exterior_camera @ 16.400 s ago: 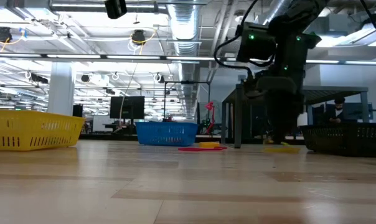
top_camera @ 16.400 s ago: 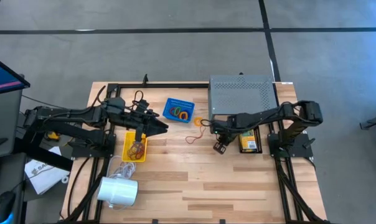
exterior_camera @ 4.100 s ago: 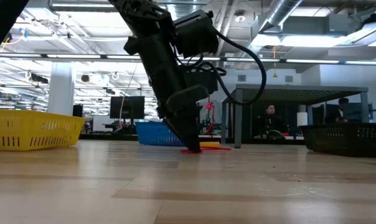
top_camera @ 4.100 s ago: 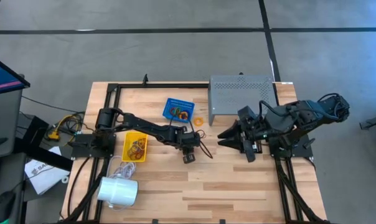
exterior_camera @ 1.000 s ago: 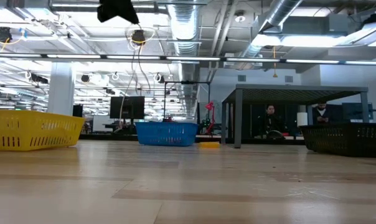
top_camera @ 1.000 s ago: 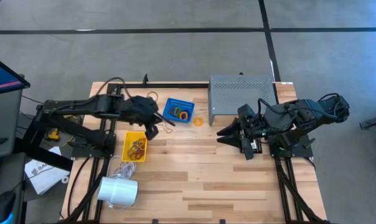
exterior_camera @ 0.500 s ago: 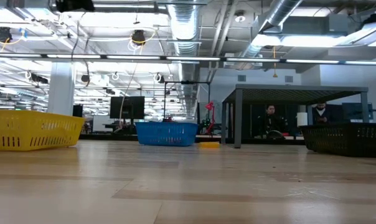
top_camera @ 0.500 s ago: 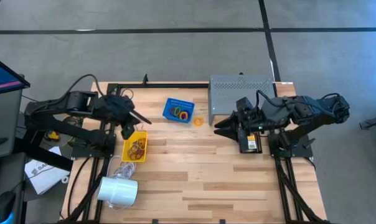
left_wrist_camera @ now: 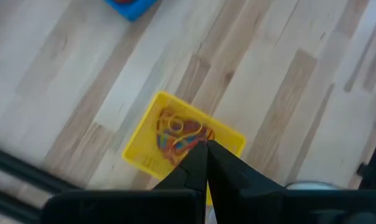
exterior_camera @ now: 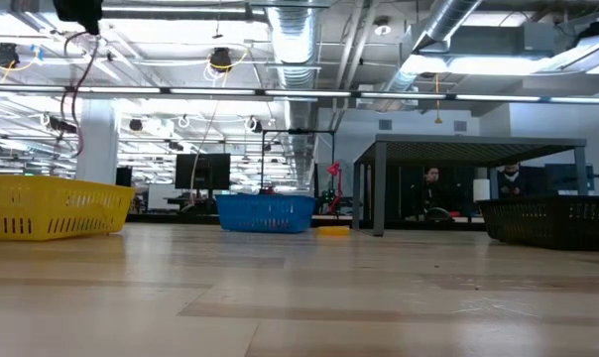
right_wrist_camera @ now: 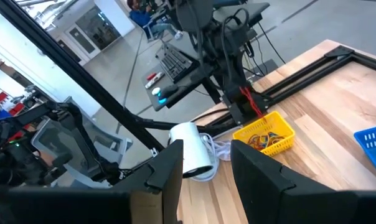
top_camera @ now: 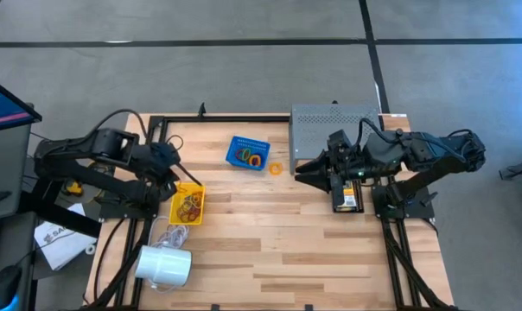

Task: Pick & Place Office Desk Supplies
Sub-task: Put the red rubber band into the yellow bin, then put the yellow spring keychain into the blue bin

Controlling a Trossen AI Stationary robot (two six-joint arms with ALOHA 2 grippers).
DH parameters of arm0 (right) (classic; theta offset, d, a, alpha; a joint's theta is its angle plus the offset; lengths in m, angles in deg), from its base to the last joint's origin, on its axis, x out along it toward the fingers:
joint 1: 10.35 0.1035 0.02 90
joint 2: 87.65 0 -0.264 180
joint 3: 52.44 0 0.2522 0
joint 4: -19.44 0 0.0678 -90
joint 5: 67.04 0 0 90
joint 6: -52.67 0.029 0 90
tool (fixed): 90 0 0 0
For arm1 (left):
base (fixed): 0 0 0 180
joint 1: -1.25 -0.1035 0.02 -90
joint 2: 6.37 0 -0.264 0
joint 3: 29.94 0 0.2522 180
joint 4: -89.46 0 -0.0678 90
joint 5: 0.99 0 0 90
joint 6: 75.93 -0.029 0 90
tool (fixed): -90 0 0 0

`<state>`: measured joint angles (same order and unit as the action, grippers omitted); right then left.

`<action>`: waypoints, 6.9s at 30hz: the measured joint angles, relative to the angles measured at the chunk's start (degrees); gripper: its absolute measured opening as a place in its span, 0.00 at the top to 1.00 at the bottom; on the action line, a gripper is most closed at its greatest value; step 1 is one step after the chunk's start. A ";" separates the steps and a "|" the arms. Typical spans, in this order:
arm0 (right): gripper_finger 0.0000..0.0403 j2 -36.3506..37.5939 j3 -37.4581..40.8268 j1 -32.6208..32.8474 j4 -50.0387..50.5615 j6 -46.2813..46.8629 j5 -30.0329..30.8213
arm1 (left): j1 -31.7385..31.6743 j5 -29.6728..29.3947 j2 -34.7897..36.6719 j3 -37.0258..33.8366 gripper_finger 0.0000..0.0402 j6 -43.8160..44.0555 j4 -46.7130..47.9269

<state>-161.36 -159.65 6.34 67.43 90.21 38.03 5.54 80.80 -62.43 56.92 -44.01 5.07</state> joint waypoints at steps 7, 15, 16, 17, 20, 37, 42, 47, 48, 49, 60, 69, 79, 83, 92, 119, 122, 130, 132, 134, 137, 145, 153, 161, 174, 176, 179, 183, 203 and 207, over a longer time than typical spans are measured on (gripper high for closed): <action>0.67 0.02 0.00 0.02 -0.14 0.00 0.00 | 1.17 -0.41 -1.41 0.00 1.00 0.48 1.82; 0.67 0.00 0.00 0.03 0.04 0.00 0.00 | 1.48 -1.03 -3.62 -4.54 1.00 0.52 0.89; 0.67 0.00 0.00 0.07 0.09 0.00 0.00 | 1.48 -0.31 -3.63 -6.17 1.00 0.52 0.57; 0.67 0.00 0.00 0.07 0.15 0.00 0.00 | 1.48 0.59 -3.57 -7.86 1.00 0.53 0.18; 0.67 0.00 0.00 0.52 0.28 0.00 -0.02 | 1.48 2.72 -3.36 -12.70 1.00 1.12 -2.12; 0.67 0.01 0.00 0.55 2.00 0.61 -0.07 | 3.08 7.42 -1.39 -27.82 1.00 4.84 -20.45; 0.67 0.00 0.00 0.55 2.05 0.59 -0.20 | 4.10 7.55 -1.44 -29.93 1.00 6.93 -24.17; 0.67 0.00 0.00 0.55 2.07 0.46 -0.78 | 4.15 5.03 -1.41 -29.94 1.00 6.90 -24.24; 0.67 0.00 0.00 0.55 2.07 0.44 -0.97 | 4.01 5.03 -1.41 -29.94 1.00 6.62 -24.27; 0.67 0.00 0.00 0.55 2.08 0.44 -1.21 | 3.96 5.05 -1.41 -29.94 1.00 6.51 -24.26; 0.67 0.02 0.00 0.55 2.09 0.42 -1.73 | 3.97 5.04 -1.41 -29.94 1.00 7.36 -24.29; 0.67 0.01 0.00 0.55 3.12 0.56 -1.73 | 3.97 7.31 -1.41 -29.94 0.89 7.76 -24.29; 0.67 0.02 0.00 0.55 4.35 0.61 -1.75 | 3.95 7.04 -1.41 -29.94 0.50 7.91 -24.61; 0.67 0.00 -0.02 0.55 4.51 0.14 -1.75 | 3.95 6.71 -1.41 -29.94 0.44 8.00 -28.75; 0.67 -2.45 -0.13 -6.53 11.77 -2.45 -5.15 | 3.95 2.28 1.96 -29.92 0.50 7.54 -52.42; 0.75 -35.50 -17.96 -25.22 30.92 -33.32 -24.05 | 3.88 -14.93 16.60 -29.90 0.51 -5.01 -71.35; 0.76 -40.34 -22.29 -25.64 37.36 -36.62 -20.97 | 3.88 -14.93 16.60 -29.90 0.51 -5.01 -71.49; 0.77 -49.13 -26.42 -26.58 42.24 -39.08 -18.79 | 3.88 -14.93 16.60 -29.90 0.52 -5.11 -71.60; 0.77 -50.73 -26.40 -26.49 42.87 -39.31 -18.15 | 3.88 -14.93 16.60 -29.90 0.52 -5.11 -71.59; 0.77 -52.12 -26.38 -26.26 42.73 -39.83 -17.92 | 3.88 -14.93 16.60 -29.90 0.51 -5.11 -71.59; 0.77 -53.96 -26.38 -25.97 42.25 -40.98 -17.79 | 3.88 -14.93 16.60 -29.90 0.51 -5.13 -71.61; 0.77 -57.72 -26.47 -26.92 38.54 -42.27 -16.70 | 3.88 -14.93 16.60 -29.90 0.51 -5.13 -71.61; 0.77 -61.51 -26.38 -29.71 38.86 -42.66 -16.58 | 3.88 -14.93 16.58 -29.92 0.52 -4.79 -71.70; 0.77 -61.66 -26.01 -32.40 40.43 -42.20 -17.09 | 3.88 -14.93 16.60 -29.92 0.52 -4.72 -71.79; 0.76 -61.64 -19.88 -34.27 37.29 -41.38 -21.66 | 3.88 -14.93 16.60 -29.92 0.52 -4.68 -71.83; 0.75 -61.64 -19.22 -34.27 36.92 -41.18 -21.66 | 3.88 -14.93 16.60 -29.92 0.52 -4.68 -71.85; 0.72 -61.64 -18.16 -34.27 35.10 -41.13 -21.62 | 3.88 -14.93 16.60 -29.92 0.52 -4.66 -71.86; 0.67 -61.62 -17.92 -34.29 33.51 -40.98 -21.36 | 3.88 -14.93 16.60 -29.92 0.52 -4.63 -71.85; 0.69 -61.18 -14.16 -34.32 29.79 -39.36 -21.22 | 3.88 -14.92 16.60 -29.92 0.52 -4.58 -73.10; 0.73 -61.23 -14.11 -34.34 29.74 -38.99 -21.18 | 3.88 -14.91 16.57 -29.92 0.52 -4.44 -73.08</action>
<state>-222.60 -173.76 -28.00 97.17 51.22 16.86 9.42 65.90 -45.85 27.00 -48.45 -68.01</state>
